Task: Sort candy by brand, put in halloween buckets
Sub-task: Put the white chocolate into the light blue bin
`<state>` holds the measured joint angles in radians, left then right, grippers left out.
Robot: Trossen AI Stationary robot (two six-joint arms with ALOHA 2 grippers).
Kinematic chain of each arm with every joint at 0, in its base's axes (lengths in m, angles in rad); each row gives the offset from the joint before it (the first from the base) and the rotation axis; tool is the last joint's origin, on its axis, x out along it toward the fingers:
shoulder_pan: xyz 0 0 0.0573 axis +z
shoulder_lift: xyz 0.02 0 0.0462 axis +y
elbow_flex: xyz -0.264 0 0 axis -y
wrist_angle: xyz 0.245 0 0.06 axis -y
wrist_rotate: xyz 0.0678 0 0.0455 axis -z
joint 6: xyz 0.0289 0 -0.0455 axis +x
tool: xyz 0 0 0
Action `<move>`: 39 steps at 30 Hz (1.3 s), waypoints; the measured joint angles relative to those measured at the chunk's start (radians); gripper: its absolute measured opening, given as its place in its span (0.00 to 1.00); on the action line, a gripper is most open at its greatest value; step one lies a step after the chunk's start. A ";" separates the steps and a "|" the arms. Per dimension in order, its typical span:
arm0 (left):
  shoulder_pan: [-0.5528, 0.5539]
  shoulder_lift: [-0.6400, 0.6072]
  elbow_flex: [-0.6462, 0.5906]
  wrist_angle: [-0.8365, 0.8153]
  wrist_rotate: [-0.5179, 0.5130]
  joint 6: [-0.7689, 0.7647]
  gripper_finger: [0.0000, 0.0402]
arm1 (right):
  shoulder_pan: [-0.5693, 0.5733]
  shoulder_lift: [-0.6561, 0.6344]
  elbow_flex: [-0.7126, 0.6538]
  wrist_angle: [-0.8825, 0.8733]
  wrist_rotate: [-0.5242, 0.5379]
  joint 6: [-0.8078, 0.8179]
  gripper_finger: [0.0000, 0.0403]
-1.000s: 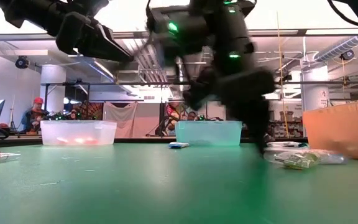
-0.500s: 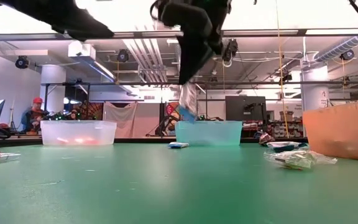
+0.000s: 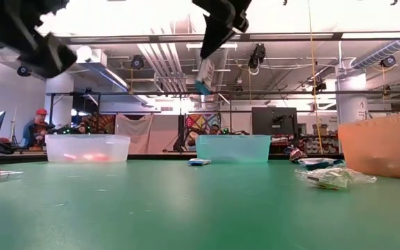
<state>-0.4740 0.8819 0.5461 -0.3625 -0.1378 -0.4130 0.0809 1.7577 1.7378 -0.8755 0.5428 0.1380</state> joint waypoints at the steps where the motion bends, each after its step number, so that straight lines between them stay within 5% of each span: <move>1: -0.005 0.016 0.000 -0.012 0.000 -0.025 0.38 | -0.014 -0.010 0.000 -0.001 -0.001 -0.018 0.02; 8: -0.020 0.095 0.000 -0.003 0.000 -0.121 0.38 | -0.129 -0.065 -0.003 0.000 -0.014 -0.133 0.02; 20: -0.035 0.148 0.001 0.032 -0.001 -0.204 0.38 | -0.403 -0.078 -0.074 0.172 -0.237 -0.262 0.02; 29: -0.036 0.149 0.001 0.032 -0.024 -0.199 0.38 | -0.602 0.008 -0.139 0.283 -0.237 -0.079 0.02; 39: -0.035 0.149 0.001 0.032 -0.061 -0.172 0.38 | -0.625 0.116 -0.140 0.272 -0.264 -0.011 0.09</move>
<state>-0.5095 1.0309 0.5468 -0.3302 -0.1993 -0.5854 -0.5442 1.8740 1.5978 -0.6032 0.2788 0.1268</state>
